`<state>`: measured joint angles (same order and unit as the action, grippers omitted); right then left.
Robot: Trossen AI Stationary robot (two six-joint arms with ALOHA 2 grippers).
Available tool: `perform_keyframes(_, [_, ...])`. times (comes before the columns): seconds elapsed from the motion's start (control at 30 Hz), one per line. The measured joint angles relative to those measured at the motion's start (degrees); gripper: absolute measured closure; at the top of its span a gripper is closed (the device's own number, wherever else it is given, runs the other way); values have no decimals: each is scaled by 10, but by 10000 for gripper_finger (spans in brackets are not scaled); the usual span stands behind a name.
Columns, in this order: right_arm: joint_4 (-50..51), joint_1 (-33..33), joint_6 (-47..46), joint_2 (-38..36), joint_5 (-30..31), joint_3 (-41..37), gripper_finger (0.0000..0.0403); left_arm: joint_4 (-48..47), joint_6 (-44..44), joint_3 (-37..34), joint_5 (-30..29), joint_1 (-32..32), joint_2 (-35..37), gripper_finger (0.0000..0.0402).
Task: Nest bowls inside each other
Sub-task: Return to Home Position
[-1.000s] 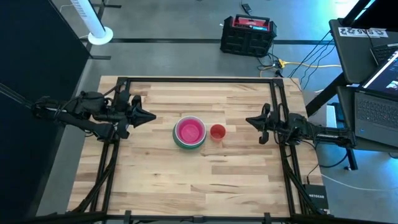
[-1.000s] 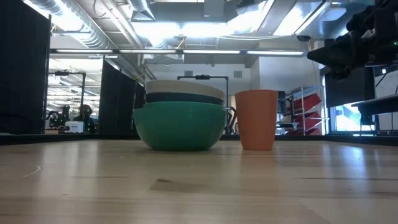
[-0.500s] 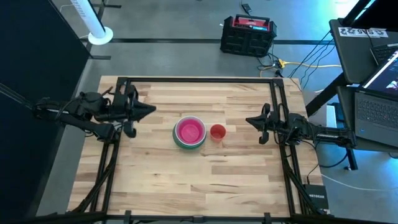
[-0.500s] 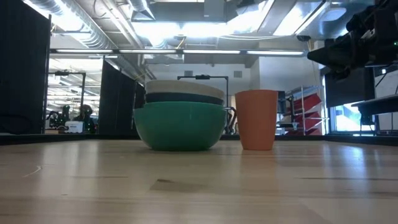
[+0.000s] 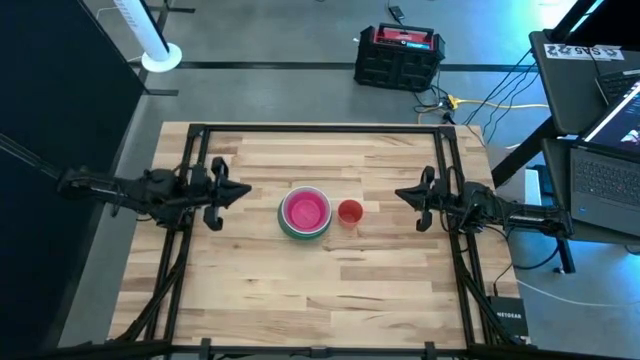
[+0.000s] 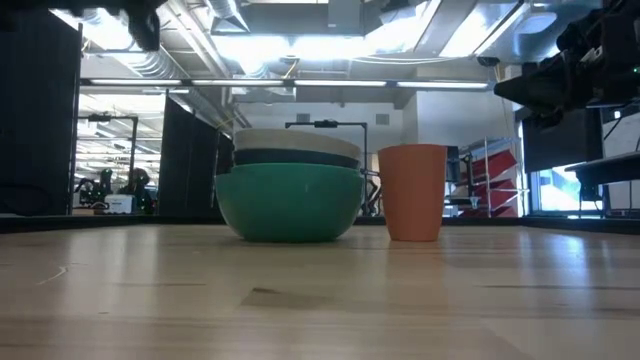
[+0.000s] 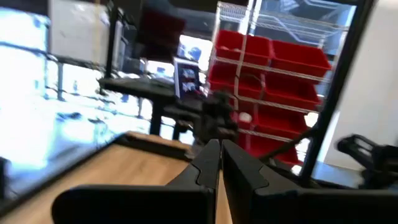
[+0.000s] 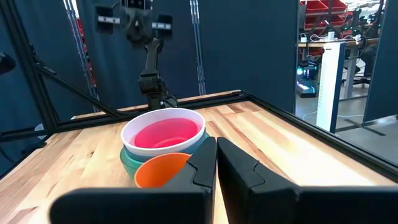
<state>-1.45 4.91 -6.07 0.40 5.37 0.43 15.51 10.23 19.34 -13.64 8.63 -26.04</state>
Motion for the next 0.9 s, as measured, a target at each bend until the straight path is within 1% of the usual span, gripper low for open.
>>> perform_keyframes(0.23, [0,0,0,0,0,0,403,2,13,-57,69,-1,68,402])
perform_keyframes(0.73, [0,0,0,0,0,0,403,34,-17,-184,81,-28,209,402])
perform_keyframes(0.9, [0,0,0,0,0,0,403,-3,-22,-188,80,-41,236,402])
